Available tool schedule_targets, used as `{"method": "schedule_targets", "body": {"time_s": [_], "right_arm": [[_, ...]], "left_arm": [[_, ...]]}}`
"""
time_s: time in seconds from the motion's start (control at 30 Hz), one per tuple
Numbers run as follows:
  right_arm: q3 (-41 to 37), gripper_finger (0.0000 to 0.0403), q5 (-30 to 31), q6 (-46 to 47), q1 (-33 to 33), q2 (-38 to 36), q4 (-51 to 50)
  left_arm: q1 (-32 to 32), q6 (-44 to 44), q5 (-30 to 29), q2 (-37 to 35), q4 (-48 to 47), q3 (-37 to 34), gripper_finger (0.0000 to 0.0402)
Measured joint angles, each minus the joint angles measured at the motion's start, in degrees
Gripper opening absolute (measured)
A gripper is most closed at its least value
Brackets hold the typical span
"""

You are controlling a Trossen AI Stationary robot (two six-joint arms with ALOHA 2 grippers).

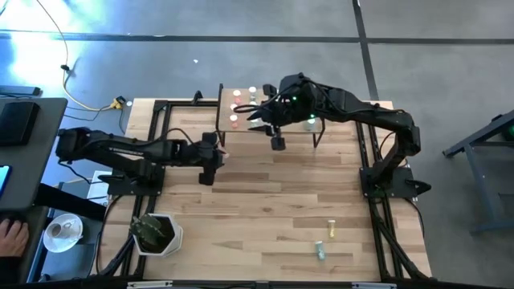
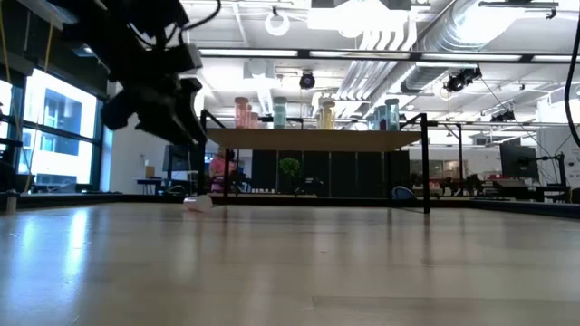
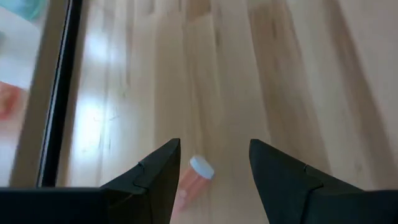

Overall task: Pick and place medicine bottles onto shelf by color
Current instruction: Put the red medicine bottle on the shelf

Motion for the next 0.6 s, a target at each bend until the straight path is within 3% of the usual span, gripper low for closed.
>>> {"method": "schedule_targets", "body": {"time_s": [0.33, 0.6], "right_arm": [[0.0, 0.0129, 0.0, 0.0, 0.0, 0.0, -4.1], [0.0, 0.0129, 0.0, 0.0, 0.0, 0.0, -4.7]], "left_arm": [[1.8, 5.4, -4.5, 8.0, -3.1, 2.5, 0.0181], [6.7, 8.1, -3.7, 11.5, -7.4, 5.9, 0.0181]]}}
